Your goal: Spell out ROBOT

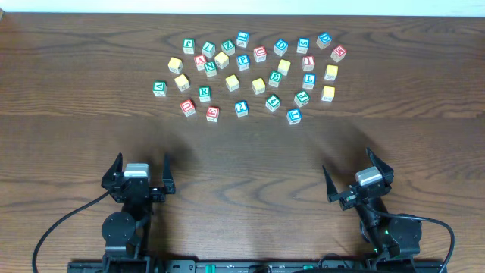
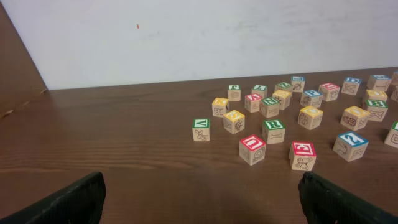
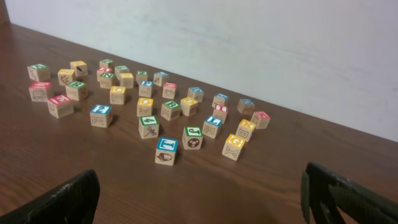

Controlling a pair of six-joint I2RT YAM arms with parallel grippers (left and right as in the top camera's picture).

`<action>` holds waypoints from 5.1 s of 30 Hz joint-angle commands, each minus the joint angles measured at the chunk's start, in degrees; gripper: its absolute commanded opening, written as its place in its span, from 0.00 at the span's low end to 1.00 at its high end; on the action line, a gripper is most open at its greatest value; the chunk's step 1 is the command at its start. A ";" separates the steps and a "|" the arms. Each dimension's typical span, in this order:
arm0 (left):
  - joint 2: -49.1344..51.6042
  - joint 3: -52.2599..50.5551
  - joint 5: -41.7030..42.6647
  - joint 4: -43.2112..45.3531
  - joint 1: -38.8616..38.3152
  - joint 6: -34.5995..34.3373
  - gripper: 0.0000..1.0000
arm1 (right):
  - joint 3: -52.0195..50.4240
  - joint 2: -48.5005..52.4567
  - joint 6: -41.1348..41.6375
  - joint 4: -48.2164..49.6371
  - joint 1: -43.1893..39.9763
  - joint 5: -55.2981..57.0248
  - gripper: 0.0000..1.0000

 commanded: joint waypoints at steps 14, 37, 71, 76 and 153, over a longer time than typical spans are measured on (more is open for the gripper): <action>-0.33 -0.94 -2.01 -2.27 -0.17 0.76 0.98 | -0.09 -0.46 0.87 -0.26 0.39 -0.17 0.99; -0.33 -0.94 -2.01 -2.25 -0.17 0.74 0.98 | -0.09 -0.46 0.87 -0.26 0.39 -0.17 0.99; -0.33 -0.94 -2.01 -2.27 -0.17 0.74 0.98 | -0.09 -0.46 0.87 -0.26 0.39 -0.17 0.99; -0.33 -0.94 -2.01 -2.29 -0.17 0.74 0.97 | -0.09 -0.46 0.87 -0.26 0.39 -0.17 0.99; 4.46 -0.50 -2.01 2.62 -0.17 0.74 0.98 | -0.09 -0.46 0.85 -0.26 0.39 -0.17 0.99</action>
